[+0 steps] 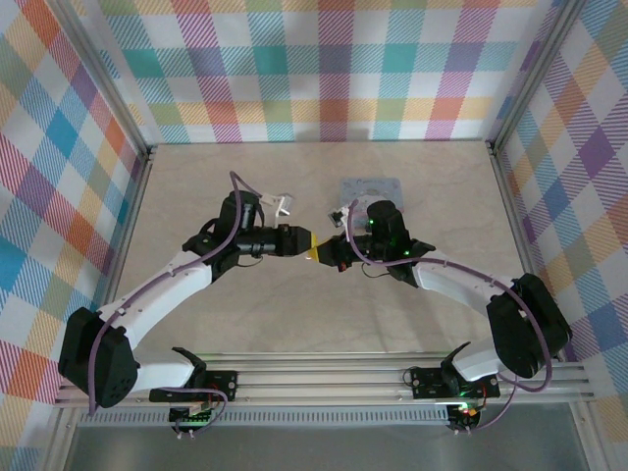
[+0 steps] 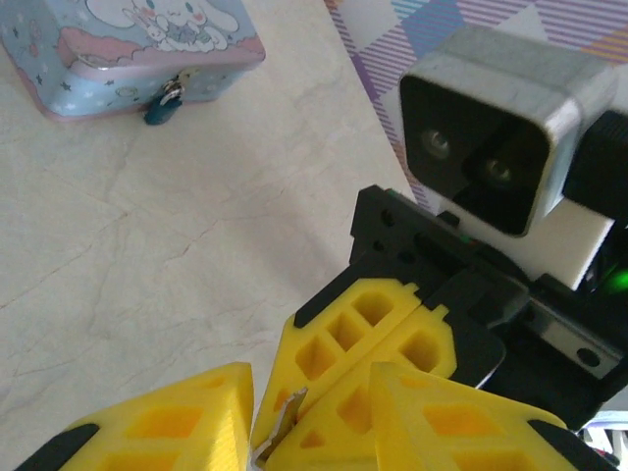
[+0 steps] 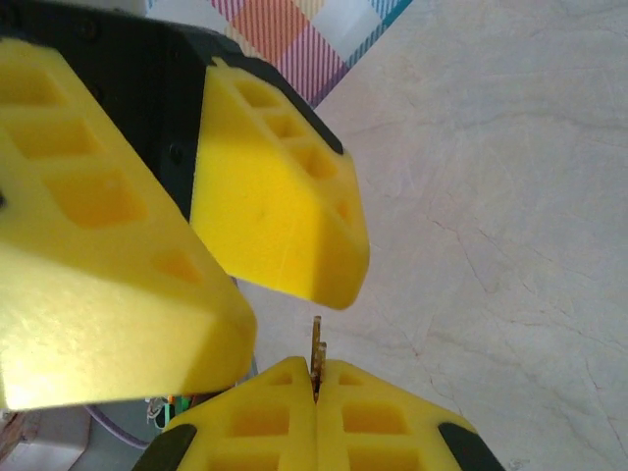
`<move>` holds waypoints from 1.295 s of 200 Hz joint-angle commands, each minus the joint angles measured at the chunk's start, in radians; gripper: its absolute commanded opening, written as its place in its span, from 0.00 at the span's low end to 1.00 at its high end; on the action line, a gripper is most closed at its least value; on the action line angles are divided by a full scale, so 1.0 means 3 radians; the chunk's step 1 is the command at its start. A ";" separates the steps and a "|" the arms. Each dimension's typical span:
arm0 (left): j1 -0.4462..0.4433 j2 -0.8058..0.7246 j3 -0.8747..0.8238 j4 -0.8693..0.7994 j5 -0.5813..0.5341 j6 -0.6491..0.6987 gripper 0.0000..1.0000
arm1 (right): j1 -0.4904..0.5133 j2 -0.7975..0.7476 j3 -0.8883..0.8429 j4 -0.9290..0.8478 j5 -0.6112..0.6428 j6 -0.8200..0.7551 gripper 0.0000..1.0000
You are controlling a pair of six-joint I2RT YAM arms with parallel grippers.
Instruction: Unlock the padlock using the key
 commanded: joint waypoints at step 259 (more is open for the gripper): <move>-0.0049 -0.0101 0.0037 0.0059 -0.0252 0.0175 0.00 | -0.0086 -0.0617 -0.0277 -0.0038 0.0240 0.0195 0.36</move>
